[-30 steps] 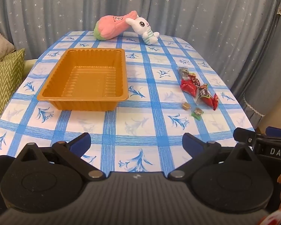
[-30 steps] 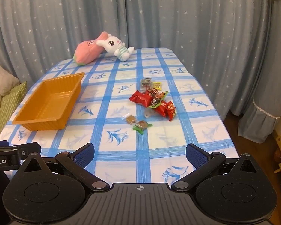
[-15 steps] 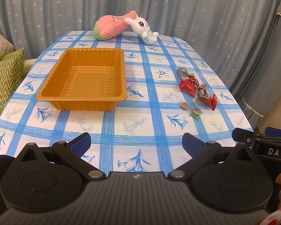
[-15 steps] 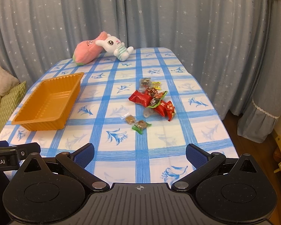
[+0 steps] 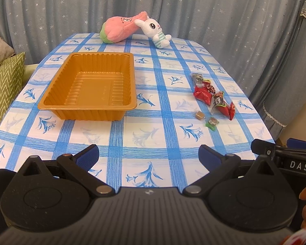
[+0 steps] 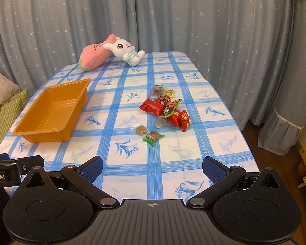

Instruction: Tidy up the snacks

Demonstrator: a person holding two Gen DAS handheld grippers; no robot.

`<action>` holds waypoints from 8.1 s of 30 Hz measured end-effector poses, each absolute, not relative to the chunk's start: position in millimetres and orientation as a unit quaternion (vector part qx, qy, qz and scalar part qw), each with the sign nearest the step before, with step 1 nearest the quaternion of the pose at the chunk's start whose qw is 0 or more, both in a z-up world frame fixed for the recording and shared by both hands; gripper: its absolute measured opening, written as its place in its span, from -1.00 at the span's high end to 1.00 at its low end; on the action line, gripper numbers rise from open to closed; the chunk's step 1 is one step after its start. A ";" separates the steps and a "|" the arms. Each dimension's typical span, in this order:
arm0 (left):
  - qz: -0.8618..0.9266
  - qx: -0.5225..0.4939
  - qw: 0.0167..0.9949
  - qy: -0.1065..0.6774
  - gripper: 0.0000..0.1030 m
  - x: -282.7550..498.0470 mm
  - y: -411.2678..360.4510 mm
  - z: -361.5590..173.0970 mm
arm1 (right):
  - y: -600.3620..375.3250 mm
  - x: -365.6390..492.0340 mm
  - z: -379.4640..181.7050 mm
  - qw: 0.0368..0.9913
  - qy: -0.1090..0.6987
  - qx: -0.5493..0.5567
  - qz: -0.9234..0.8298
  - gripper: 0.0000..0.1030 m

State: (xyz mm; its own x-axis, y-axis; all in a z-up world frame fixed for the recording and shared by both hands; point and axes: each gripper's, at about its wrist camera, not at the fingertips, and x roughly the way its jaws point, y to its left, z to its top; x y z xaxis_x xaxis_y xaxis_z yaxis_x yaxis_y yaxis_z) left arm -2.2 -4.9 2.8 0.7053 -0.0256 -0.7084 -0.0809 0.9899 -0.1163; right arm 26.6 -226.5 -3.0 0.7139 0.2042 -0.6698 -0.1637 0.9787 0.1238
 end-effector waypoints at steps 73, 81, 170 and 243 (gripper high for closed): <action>-0.044 -0.086 0.907 0.409 -0.95 87.1 -26.2 -59.3 | -262.6 83.9 -54.3 0.921 0.370 0.089 0.082 -0.69; -0.040 -0.077 0.905 0.416 -0.83 119.0 -27.7 -85.1 | -245.2 128.9 -84.0 0.912 0.380 0.110 0.105 -0.15; -0.041 -0.012 0.944 0.326 0.64 133.3 26.2 -31.6 | -162.9 151.5 -42.2 0.924 0.307 0.063 0.218 0.54; -0.103 -0.028 0.940 0.325 -0.41 133.8 -18.9 -24.1 | -253.9 133.9 -61.8 0.951 0.284 0.053 0.109 -0.35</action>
